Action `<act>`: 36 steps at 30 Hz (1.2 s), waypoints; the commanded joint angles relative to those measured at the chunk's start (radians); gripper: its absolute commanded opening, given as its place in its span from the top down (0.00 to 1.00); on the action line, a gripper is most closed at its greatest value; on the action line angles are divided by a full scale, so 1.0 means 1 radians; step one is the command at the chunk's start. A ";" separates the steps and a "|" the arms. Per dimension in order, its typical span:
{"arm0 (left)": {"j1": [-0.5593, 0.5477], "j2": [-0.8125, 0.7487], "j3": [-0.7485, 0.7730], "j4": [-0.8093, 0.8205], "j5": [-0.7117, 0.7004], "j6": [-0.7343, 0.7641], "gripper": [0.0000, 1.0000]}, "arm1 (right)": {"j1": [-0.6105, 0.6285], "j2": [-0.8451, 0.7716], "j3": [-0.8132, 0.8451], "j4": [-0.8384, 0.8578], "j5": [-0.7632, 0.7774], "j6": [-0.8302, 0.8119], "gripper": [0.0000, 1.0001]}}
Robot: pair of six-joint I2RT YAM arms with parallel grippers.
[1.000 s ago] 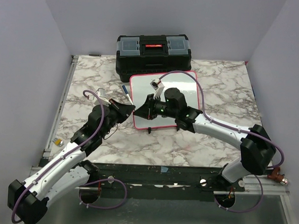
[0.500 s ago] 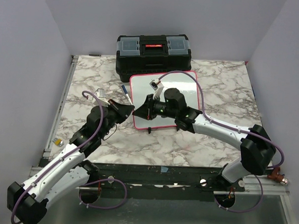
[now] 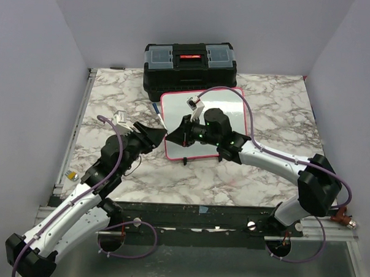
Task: Write a sentence on the whiteboard
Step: Pass from the left arm to the right, then pass from the right arm to the left
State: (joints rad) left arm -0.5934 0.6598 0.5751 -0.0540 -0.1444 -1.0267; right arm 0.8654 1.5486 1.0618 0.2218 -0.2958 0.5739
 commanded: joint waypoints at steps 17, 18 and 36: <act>-0.005 -0.063 0.066 -0.115 -0.026 0.203 0.15 | -0.002 -0.099 -0.035 -0.079 0.038 -0.092 0.99; -0.005 -0.067 0.071 -0.124 -0.021 0.229 0.12 | -0.002 -0.107 -0.040 -0.083 0.037 -0.098 0.99; 0.082 0.041 0.374 -0.529 0.114 0.505 0.02 | -0.002 -0.183 -0.105 -0.144 -0.060 -0.205 0.99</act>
State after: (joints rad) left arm -0.5686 0.6426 0.8406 -0.4198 -0.1482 -0.6056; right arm 0.8646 1.3937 0.9863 0.1043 -0.2989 0.4126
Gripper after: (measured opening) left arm 0.984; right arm 0.045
